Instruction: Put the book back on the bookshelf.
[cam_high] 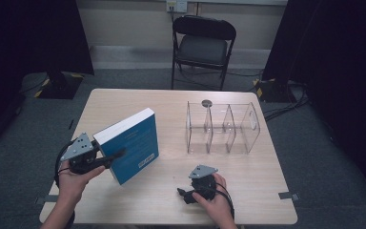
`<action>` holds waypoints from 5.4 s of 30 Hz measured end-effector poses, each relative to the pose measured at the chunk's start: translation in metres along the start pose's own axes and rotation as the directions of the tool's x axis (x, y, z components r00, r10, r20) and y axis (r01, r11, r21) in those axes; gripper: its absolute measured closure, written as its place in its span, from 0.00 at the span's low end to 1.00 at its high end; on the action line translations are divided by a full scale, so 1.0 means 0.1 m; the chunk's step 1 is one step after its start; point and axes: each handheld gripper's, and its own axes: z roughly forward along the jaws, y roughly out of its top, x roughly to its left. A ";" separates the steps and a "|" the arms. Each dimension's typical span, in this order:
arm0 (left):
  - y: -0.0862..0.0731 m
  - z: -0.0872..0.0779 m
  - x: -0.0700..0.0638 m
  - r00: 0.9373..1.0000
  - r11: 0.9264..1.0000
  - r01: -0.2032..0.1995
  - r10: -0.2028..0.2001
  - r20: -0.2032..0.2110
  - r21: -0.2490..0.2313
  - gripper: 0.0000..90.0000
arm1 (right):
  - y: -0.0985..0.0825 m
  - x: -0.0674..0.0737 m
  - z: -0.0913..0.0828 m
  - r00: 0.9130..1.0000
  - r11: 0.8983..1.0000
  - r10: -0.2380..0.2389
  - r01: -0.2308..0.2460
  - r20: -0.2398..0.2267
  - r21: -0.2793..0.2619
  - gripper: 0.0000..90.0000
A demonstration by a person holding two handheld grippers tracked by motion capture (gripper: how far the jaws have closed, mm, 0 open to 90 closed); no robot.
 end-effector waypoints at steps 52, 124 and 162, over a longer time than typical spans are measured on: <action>-0.03 -0.36 -0.10 0.998 0.997 -0.001 -0.004 0.066 0.077 0.55 | 0.11 -0.03 -0.01 0.997 1.000 0.019 -0.019 -0.076 0.007 0.19; -0.21 -0.55 -0.10 0.990 0.986 0.039 -0.060 0.126 0.165 0.54 | 1.37 0.09 -0.09 0.938 0.971 -0.204 0.230 -0.279 0.063 0.24; -0.47 -0.66 -0.05 0.991 0.964 0.067 -0.095 0.096 0.259 0.44 | 2.08 0.19 -0.23 0.885 0.930 -0.334 0.365 -0.326 0.038 0.24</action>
